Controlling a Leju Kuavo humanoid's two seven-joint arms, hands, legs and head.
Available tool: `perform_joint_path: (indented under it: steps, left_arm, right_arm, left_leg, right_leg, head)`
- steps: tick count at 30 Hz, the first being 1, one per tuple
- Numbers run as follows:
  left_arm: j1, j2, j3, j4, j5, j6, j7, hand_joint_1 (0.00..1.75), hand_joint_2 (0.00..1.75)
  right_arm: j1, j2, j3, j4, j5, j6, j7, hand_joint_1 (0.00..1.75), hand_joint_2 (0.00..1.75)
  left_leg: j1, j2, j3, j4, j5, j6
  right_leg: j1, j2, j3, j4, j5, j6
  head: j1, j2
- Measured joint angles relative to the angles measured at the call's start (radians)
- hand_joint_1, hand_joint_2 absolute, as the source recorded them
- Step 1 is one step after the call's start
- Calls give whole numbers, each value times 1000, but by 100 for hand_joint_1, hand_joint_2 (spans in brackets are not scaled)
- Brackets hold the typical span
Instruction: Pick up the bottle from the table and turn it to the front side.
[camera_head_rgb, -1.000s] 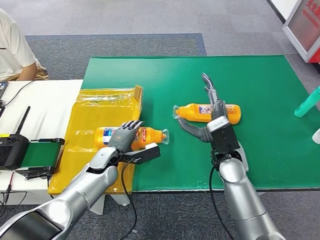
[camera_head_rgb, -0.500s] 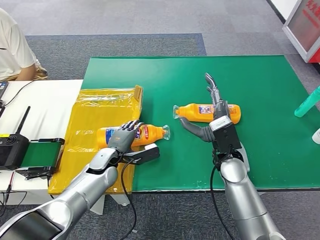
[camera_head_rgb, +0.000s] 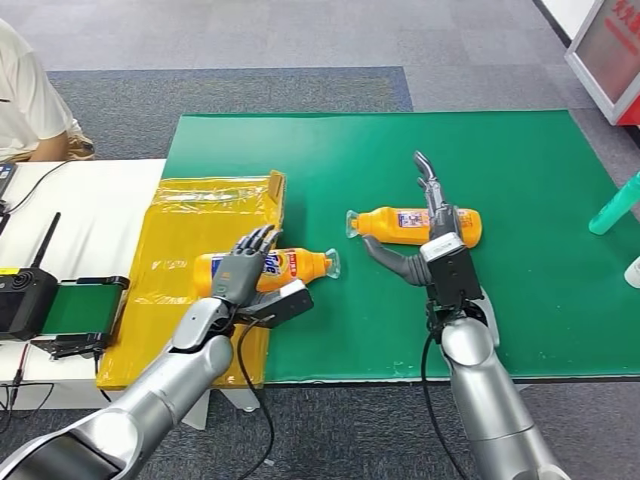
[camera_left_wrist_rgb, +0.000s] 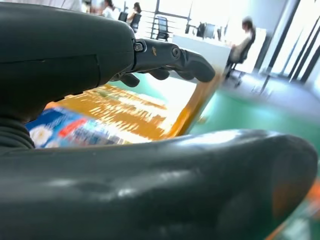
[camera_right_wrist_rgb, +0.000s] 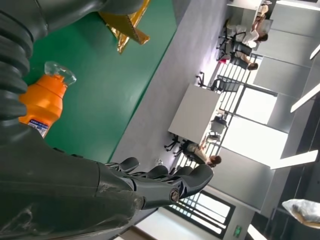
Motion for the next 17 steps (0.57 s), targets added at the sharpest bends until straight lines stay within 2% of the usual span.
perform_joint_path:
  steps: [3,6,9,17]
  left_arm:
    - [43,19,46,-154,175,-19,-72,0,0]
    - [72,55,78,-313,305,-110,-82,0,0]
    - [96,91,95,-442,363,-176,-82,0,0]
    - [156,153,121,-655,443,-160,-141,0,0]
  right_arm:
    - [8,-3,-2,15,-10,-20,-9,0,175]
    - [19,-10,-4,29,-17,-34,-16,0,175]
    - [30,-19,-10,36,-19,-40,-19,0,175]
    - [47,-33,-21,40,-19,-58,-20,0,175]
  left_leg:
    - [0,0,0,0,0,0]
    - [0,0,0,0,0,0]
    - [0,0,0,0,0,0]
    - [0,0,0,0,0,0]
  right_leg:
    - [0,0,0,0,0,0]
    - [0,0,0,0,0,0]
    - [0,0,0,0,0,0]
    - [0,0,0,0,0,0]
  head:
    - [0,0]
    - [0,0]
    - [0,0]
    - [0,0]
